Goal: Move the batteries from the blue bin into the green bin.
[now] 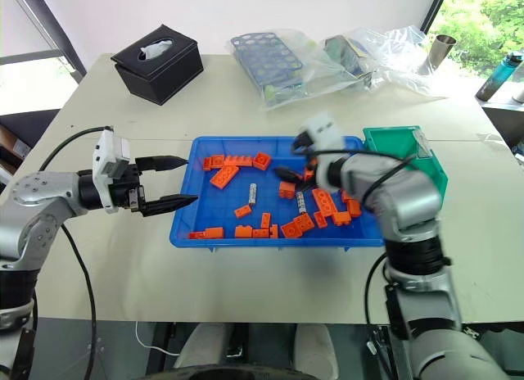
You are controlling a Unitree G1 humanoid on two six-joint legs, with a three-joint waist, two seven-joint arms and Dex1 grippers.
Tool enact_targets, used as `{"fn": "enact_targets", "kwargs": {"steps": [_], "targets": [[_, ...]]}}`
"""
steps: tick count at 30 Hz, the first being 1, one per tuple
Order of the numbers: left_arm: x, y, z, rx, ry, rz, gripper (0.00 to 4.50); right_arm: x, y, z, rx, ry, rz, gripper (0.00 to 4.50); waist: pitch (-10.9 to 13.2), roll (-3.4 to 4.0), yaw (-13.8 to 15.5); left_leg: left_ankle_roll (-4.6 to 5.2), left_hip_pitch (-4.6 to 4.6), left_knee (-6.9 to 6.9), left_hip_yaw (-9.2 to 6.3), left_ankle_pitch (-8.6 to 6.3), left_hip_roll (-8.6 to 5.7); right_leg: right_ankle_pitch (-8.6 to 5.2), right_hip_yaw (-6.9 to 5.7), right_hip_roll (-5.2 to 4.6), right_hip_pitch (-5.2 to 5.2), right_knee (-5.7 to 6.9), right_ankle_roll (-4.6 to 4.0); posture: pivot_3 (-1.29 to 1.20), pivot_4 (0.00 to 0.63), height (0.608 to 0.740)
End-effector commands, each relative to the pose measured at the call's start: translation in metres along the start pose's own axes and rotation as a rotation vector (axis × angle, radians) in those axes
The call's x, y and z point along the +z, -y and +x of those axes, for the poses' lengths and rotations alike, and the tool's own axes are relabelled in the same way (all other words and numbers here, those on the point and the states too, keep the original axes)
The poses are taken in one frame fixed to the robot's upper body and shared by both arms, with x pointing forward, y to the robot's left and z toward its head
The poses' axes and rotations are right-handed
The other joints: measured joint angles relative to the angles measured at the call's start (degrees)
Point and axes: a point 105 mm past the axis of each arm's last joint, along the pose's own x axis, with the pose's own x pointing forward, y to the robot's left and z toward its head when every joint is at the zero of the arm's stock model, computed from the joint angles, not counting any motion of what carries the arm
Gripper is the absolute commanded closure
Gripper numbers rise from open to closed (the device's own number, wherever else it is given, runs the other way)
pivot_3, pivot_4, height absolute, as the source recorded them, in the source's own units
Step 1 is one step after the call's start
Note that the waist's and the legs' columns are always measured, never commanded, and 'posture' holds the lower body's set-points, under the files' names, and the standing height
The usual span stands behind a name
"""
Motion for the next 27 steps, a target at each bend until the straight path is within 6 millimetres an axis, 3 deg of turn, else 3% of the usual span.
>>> {"fn": "enact_targets", "kwargs": {"steps": [1, 7, 17, 20, 27], "targets": [[0.012, 0.002, -0.001, 0.0, 0.023, 0.042, 0.0, 0.005, -0.014, 0.009, 0.027, 0.009, -0.036, 0.03, 0.0, 0.0, -0.14, 0.02, -0.01, 0.01, 0.0, -0.01, -0.06, 0.0, 0.0, -0.03, 0.0, -0.01, 0.0, 0.0, 0.15, 0.716], [0.013, 0.003, 0.002, -0.008, 0.027, 0.041, 0.0, -0.003, -0.029, 0.041, 0.072, -0.032, -0.04, 0.03, -0.01, -0.01, -0.62, 0.03, 0.03, 0.02, -0.01, -0.01, -0.04, 0.02, -0.01, 0.04, 0.0, 0.04, 0.04, 0.0, 0.15, 0.716], [0.013, 0.004, 0.002, -0.007, 0.029, 0.041, 0.0, -0.016, -0.035, 0.059, 0.085, -0.067, -0.052, 0.03, -0.01, -0.01, -0.55, 0.02, 0.04, 0.02, 0.0, -0.01, -0.01, 0.02, -0.02, 0.05, -0.02, 0.08, 0.04, 0.0, 0.15, 0.716], [0.013, 0.004, 0.002, -0.007, 0.03, 0.042, 0.0, -0.018, -0.035, 0.059, 0.084, -0.068, -0.064, 0.87, -0.01, -0.01, -0.57, 0.02, 0.05, 0.02, 0.0, -0.01, -0.02, 0.02, -0.02, 0.06, -0.02, 0.08, 0.04, 0.0, 0.15, 0.716], [0.013, 0.004, 0.003, -0.014, 0.036, 0.041, 0.0, -0.013, -0.036, 0.056, 0.083, -0.05, -0.078, 4.4, -0.01, -0.01, -0.51, 0.02, 0.05, 0.02, 0.0, -0.01, -0.01, 0.02, -0.02, 0.05, -0.03, 0.1, 0.04, 0.0, 0.15, 0.716]]}}
